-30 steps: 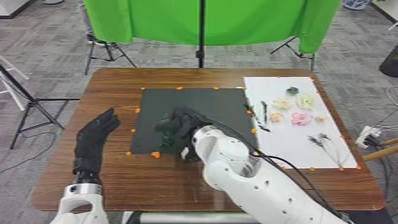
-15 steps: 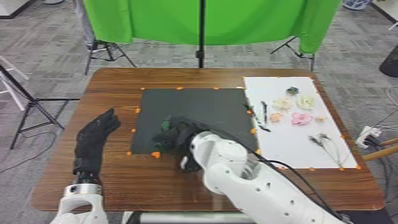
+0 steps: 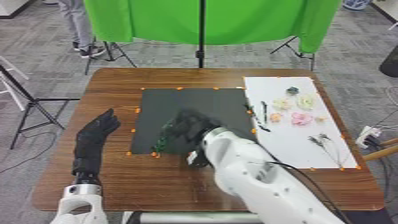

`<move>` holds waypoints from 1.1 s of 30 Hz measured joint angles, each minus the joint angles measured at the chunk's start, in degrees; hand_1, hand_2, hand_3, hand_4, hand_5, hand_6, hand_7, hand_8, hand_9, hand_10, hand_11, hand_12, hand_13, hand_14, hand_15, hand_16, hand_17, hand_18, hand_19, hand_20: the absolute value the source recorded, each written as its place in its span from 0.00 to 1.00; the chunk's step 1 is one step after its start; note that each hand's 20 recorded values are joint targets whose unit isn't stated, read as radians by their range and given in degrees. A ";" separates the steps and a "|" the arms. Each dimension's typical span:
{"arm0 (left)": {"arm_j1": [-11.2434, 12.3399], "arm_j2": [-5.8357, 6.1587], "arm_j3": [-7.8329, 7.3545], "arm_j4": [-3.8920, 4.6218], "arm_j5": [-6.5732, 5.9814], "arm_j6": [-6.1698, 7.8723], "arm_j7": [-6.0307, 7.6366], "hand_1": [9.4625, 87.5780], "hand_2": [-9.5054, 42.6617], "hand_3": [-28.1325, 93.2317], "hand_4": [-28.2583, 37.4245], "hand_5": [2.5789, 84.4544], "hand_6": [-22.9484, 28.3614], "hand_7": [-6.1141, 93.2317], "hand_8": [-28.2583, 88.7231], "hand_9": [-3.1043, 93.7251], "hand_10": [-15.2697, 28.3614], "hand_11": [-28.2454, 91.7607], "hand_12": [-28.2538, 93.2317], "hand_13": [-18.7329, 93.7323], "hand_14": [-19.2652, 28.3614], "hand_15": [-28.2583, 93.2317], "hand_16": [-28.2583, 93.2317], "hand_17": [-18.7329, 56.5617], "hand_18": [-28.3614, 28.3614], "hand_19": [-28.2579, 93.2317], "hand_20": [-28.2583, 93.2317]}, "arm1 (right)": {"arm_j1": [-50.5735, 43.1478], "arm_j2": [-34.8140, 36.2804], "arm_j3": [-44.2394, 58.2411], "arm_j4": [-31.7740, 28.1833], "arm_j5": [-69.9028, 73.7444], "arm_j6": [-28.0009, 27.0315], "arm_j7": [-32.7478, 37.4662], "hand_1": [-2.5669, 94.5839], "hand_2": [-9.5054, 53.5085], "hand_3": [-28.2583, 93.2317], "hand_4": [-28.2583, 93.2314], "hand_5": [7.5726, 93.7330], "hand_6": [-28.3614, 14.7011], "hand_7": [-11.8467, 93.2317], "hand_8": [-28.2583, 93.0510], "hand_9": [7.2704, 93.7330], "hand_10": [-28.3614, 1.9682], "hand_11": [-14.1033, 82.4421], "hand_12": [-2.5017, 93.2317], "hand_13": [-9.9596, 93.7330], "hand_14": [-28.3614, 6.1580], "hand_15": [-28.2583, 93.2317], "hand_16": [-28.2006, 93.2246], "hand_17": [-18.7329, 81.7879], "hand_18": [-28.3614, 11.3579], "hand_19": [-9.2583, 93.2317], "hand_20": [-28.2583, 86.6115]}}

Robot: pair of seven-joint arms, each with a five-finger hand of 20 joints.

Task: Arrange flowers

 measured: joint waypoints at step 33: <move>2.07 -0.55 -1.41 -1.24 0.42 -0.14 -1.23 0.13 0.21 0.82 0.00 0.51 0.54 0.17 0.18 0.45 0.65 0.38 0.30 0.46 0.75 0.45 0.20 0.33 0.70 0.31 0.39 | -37.30 20.34 51.05 -7.89 -10.50 -8.50 9.30 0.41 0.00 0.74 0.06 0.65 0.55 0.26 0.19 0.70 0.38 0.40 0.30 0.85 0.57 0.79 0.49 0.78 0.37 1.00 0.73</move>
